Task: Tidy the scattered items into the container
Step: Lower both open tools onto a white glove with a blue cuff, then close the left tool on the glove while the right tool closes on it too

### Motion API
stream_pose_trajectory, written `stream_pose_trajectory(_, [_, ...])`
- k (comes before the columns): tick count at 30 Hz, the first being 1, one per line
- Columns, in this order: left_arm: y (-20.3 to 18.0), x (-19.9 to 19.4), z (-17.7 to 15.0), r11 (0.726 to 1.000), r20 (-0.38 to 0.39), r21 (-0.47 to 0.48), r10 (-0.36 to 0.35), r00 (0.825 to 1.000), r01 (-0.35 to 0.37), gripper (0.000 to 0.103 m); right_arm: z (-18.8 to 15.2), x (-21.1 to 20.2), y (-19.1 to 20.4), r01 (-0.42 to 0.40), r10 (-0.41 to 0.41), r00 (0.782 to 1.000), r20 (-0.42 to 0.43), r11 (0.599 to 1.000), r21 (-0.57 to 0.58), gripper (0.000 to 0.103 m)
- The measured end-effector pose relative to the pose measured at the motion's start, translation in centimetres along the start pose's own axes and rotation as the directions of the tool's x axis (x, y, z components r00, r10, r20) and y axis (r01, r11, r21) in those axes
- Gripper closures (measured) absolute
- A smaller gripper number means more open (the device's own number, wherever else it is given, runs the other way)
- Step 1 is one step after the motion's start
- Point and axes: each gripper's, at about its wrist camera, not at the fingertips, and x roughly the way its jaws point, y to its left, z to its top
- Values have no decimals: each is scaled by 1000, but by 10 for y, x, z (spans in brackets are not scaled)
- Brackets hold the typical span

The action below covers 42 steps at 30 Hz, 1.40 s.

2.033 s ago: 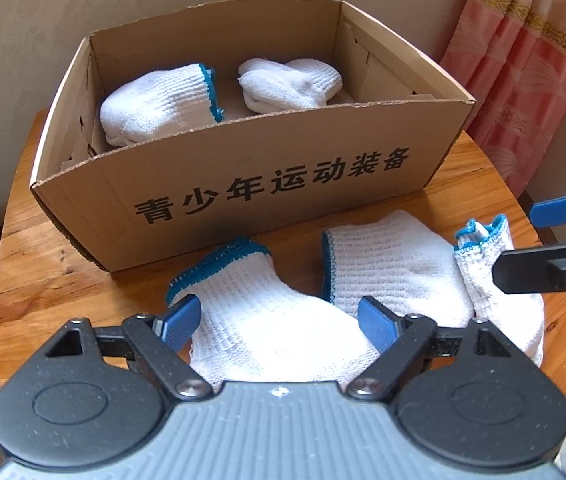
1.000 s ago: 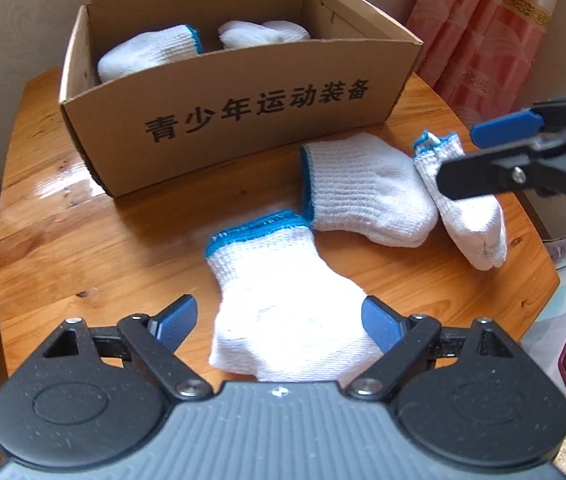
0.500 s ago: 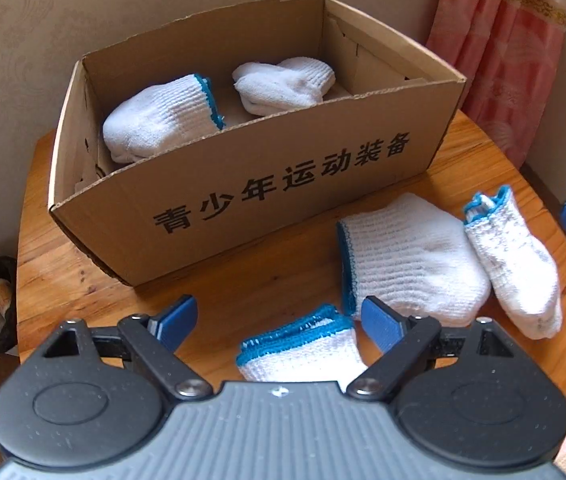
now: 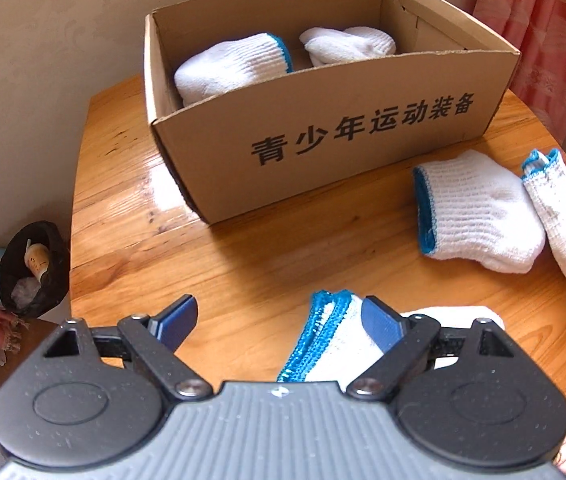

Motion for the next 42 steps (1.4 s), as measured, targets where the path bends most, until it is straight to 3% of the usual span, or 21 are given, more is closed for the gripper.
stream_pose_trajectory(4, [7,-8,-14,999,-7,-19,-48,999,48,14,-2,21,12,-45,43,998,-55,998,-45,8])
stream_pose_trajectory(6, [10,-11,-21,997,-10,-29,-71,997,71,15,-5,32,16,-56,51,995,-89,997,-62,18])
stream_pose_trajectory(11, [17,-14,-30,987,-12,-58,-149,989,148,25,-15,62,26,-71,50,984,-171,990,-119,19])
stream_pose_trajectory(16, [20,-14,-36,977,-28,-80,-200,979,198,26,-21,84,26,-94,64,973,-221,987,-127,24])
stream_pose_trajectory(27, [38,-11,-52,949,-21,-177,-269,963,261,26,-26,95,13,-182,162,971,-175,978,-101,29])
stream_pose_trajectory(32, [40,-6,-54,917,-11,-229,-338,941,326,55,-27,93,14,-175,156,975,-158,978,-115,34])
stream_pose_trajectory(42, [44,-4,-56,912,-12,-251,-337,942,323,58,-25,90,12,-166,147,976,-162,980,-112,34])
